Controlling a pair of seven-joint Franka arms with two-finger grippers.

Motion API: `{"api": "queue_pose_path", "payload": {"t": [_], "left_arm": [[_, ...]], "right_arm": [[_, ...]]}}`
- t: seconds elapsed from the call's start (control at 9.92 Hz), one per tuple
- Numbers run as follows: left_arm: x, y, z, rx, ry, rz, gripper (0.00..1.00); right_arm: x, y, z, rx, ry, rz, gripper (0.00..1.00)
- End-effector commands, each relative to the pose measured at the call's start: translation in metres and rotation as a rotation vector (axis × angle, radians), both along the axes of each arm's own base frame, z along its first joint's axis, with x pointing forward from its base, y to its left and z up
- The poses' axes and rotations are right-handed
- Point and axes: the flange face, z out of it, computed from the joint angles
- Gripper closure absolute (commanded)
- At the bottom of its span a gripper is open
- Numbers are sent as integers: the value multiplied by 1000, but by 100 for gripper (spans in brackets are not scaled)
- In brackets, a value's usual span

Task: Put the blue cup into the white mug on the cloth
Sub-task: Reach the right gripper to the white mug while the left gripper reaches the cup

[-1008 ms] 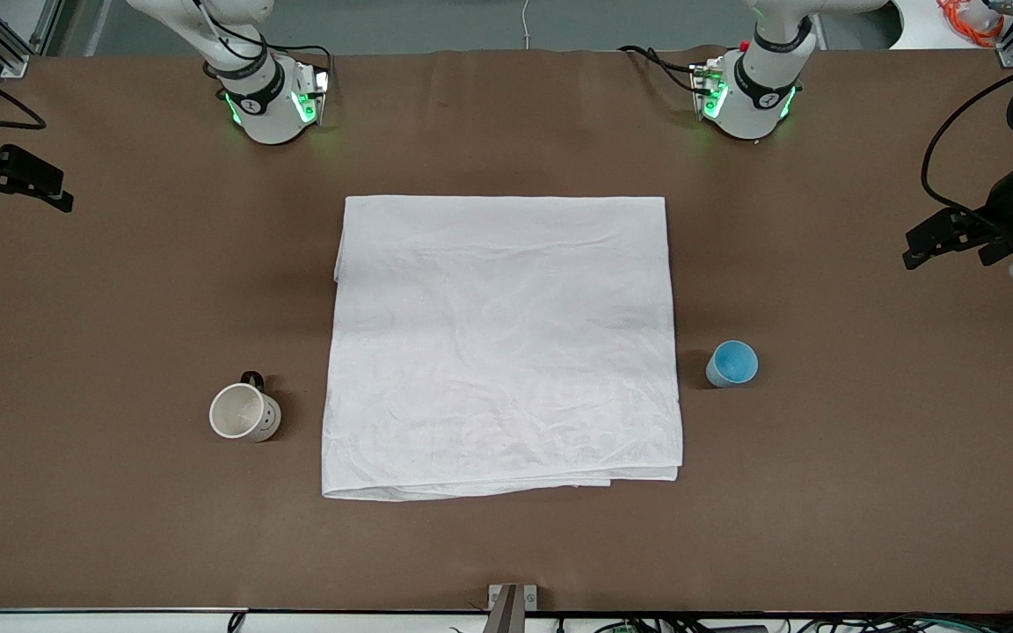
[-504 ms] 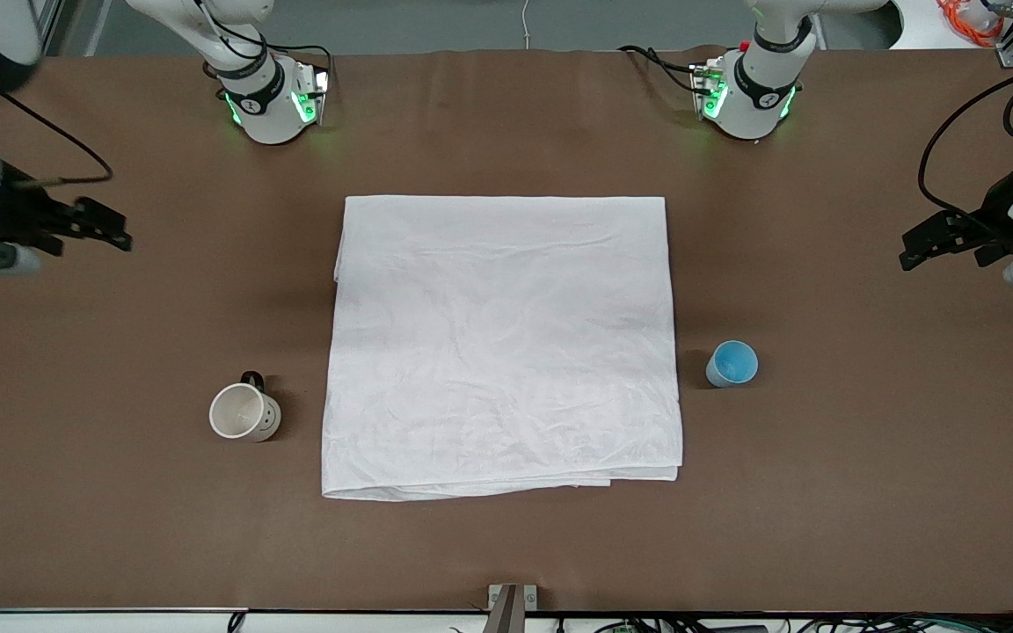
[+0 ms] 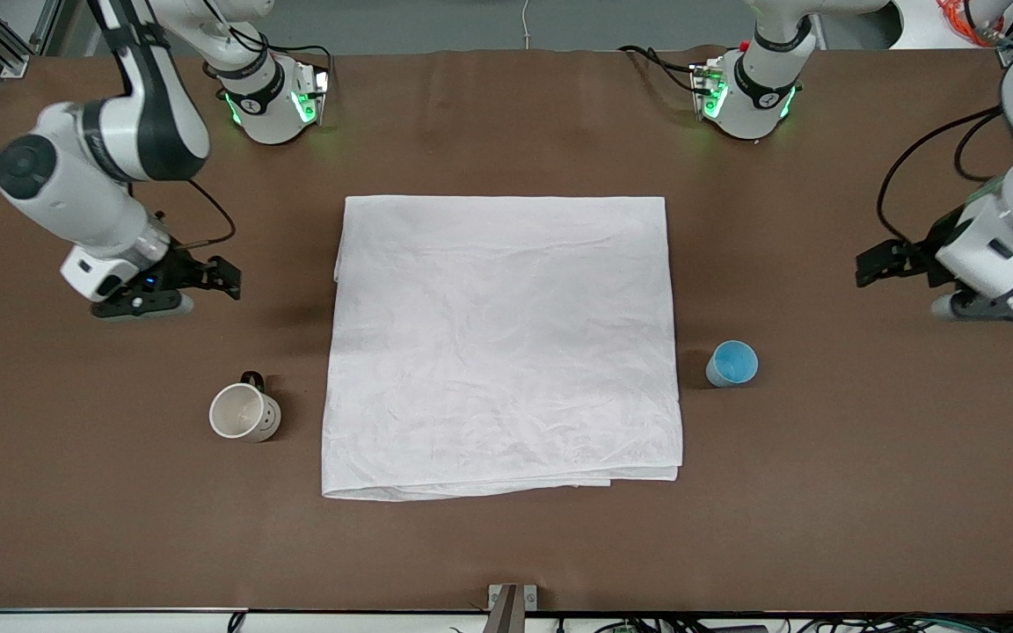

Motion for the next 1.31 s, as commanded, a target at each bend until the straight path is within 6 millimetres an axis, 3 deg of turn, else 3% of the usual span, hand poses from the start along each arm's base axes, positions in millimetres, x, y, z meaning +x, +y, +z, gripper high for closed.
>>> {"api": "queue_pose_path", "payload": {"t": [0.0, 0.1, 0.3, 0.4, 0.5, 0.71, 0.91, 1.21], "left_arm": [[43, -17, -24, -12, 15, -30, 1], [56, -33, -45, -12, 35, -51, 1], [61, -79, -92, -5, 75, -88, 1], [63, -107, -114, -6, 59, -119, 1], [59, -129, -149, -1, 74, -135, 1], [46, -156, -206, 1, 42, -127, 1], [30, -161, -246, 3, 6, -93, 1], [9, -178, -268, 24, 19, -70, 1]], "right_arm": [[9, 1, -45, 13, 16, -21, 1], [15, 2, -72, 18, -17, -27, 1], [24, 4, -97, 28, -80, -85, 1], [28, 2, -104, 30, -93, -91, 1], [38, 2, -108, 34, -110, -99, 1], [58, 3, -109, 42, -129, -122, 1], [72, 4, -109, 44, -132, -119, 1], [87, -1, -105, 39, -143, -109, 1]]}}
